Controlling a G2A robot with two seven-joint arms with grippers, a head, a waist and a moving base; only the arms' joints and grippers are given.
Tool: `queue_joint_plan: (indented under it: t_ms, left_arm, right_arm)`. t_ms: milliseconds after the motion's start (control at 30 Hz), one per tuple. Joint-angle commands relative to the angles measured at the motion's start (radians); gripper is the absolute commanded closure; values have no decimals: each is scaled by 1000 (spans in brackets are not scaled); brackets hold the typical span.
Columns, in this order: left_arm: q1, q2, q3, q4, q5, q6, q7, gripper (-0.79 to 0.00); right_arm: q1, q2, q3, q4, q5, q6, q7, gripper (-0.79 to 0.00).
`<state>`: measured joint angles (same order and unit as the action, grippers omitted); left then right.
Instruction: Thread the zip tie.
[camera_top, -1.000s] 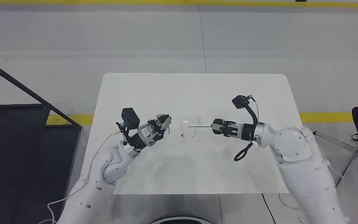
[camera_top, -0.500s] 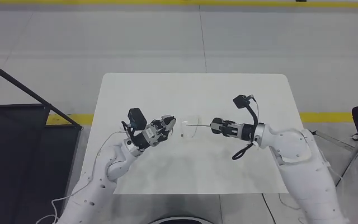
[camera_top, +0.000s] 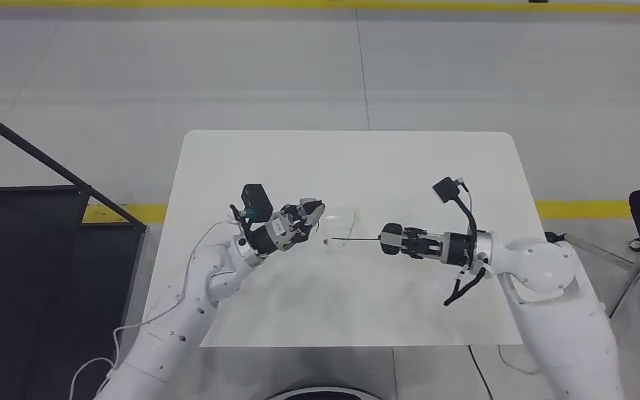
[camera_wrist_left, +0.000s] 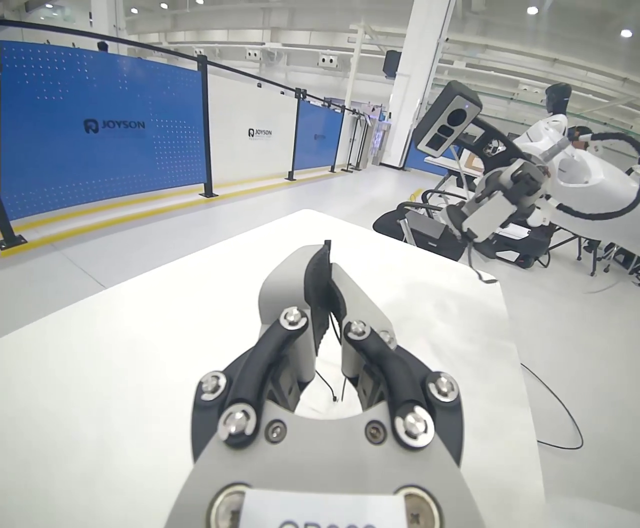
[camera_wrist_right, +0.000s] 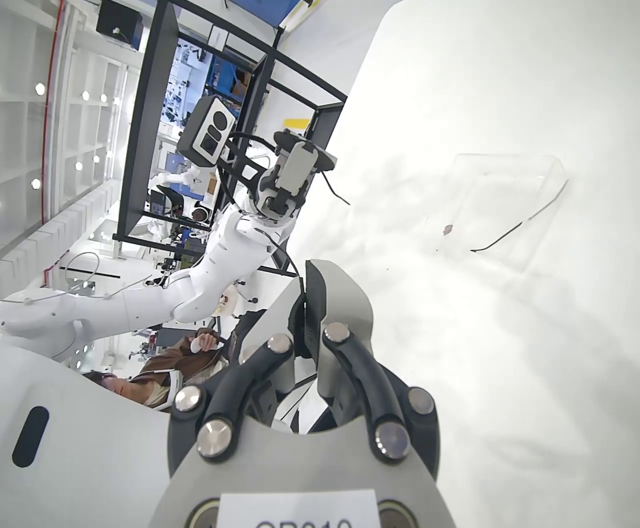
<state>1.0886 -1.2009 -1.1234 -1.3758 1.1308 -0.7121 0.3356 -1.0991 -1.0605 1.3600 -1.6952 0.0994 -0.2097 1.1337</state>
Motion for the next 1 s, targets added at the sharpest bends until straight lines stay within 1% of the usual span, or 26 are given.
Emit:
queue_joint_plan:
  t_ms: [0,267,367,433,500,700,967]
  left_arm:
    - [0,0,0,0,0,0,0,0]
    - [2,0,0,-2,-1,5,-2,0]
    - [12,-2,7,-24,4,25,-23,0]
    - [12,-2,10,-28,6,18,-19,0]
    - [9,-3,11,-22,14,6,-8,0]
    - [-1,-8,26,2,39,13,33,0]
    - [-1,-8,26,2,39,13,33,0]
  right_arm:
    - [0,0,0,-2,-4,3,-1,0]
    - [0,0,0,-2,-4,3,-1,0]
    - [-3,-3,-20,-19,-2,60,-48,0]
    - [9,-5,-34,-27,12,96,-59,0]
    - [22,-7,-44,-27,35,123,-68,0]
    - [66,-12,-85,-13,47,219,-98,0]
    - [99,-16,-116,3,46,329,-146,0]
